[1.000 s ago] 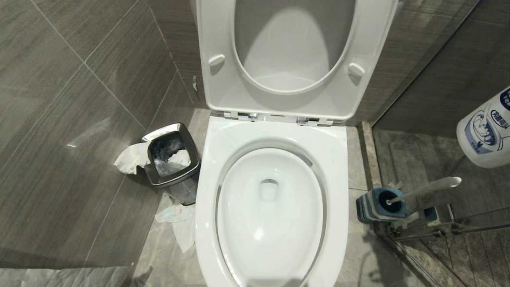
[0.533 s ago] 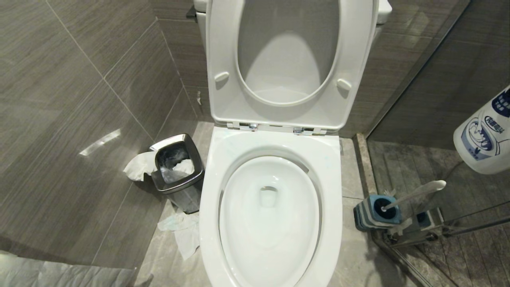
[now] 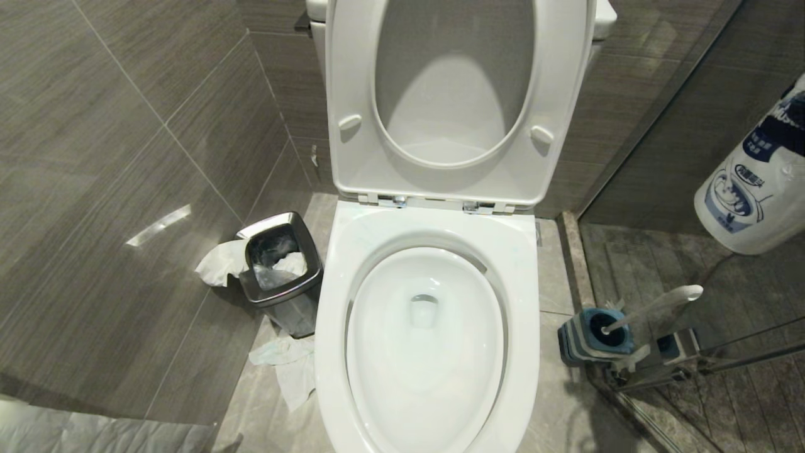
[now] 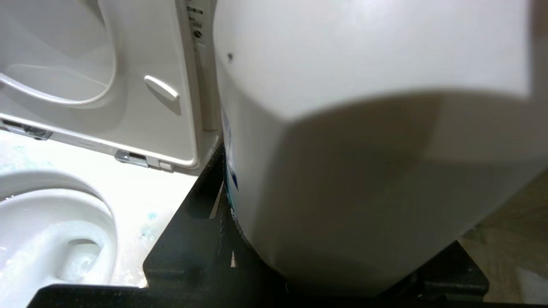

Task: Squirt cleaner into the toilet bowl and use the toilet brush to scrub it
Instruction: Pour in the cleaning agent

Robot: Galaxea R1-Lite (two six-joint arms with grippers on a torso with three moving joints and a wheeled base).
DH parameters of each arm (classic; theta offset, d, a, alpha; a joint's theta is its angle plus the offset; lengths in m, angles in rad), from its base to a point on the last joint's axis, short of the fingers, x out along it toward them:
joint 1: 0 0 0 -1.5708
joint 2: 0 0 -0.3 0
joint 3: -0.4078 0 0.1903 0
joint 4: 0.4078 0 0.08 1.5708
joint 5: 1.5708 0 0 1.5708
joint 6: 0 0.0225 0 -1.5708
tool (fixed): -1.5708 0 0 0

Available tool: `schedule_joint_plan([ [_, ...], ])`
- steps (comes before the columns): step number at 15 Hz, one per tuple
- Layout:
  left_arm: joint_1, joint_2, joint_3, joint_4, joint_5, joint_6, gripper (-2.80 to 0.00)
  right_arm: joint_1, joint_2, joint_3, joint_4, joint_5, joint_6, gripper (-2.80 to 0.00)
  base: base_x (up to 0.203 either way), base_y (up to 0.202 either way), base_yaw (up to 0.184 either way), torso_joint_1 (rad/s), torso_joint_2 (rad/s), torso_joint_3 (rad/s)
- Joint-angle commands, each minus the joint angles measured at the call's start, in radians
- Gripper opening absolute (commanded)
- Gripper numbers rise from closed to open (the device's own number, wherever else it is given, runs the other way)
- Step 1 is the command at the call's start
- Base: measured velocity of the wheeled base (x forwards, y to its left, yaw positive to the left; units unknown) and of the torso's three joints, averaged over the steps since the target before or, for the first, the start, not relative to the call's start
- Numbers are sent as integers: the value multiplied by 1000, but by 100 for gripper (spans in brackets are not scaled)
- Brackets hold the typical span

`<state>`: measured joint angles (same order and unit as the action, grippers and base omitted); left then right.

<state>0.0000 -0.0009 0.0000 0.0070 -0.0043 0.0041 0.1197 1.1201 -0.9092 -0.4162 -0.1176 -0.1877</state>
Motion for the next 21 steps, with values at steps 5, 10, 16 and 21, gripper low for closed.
schedule_joint_plan([
  [5, 0, 1, 2, 1, 0, 0, -280, 259, 123, -55, -5, -229, -98, -280, 0, 0, 0, 0, 0, 0],
  [10, 0, 1, 3, 1, 0, 0, -280, 420, 199, -98, -7, -381, -157, -280, 0, 0, 0, 0, 0, 0],
  [16, 0, 1, 3, 1, 0, 0, -280, 492, 287, -175, -7, -459, -199, -280, 0, 0, 0, 0, 0, 0],
  [21, 0, 1, 3, 1, 0, 0, -280, 504, 320, -215, -9, -472, -373, -280, 0, 0, 0, 0, 0, 0],
])
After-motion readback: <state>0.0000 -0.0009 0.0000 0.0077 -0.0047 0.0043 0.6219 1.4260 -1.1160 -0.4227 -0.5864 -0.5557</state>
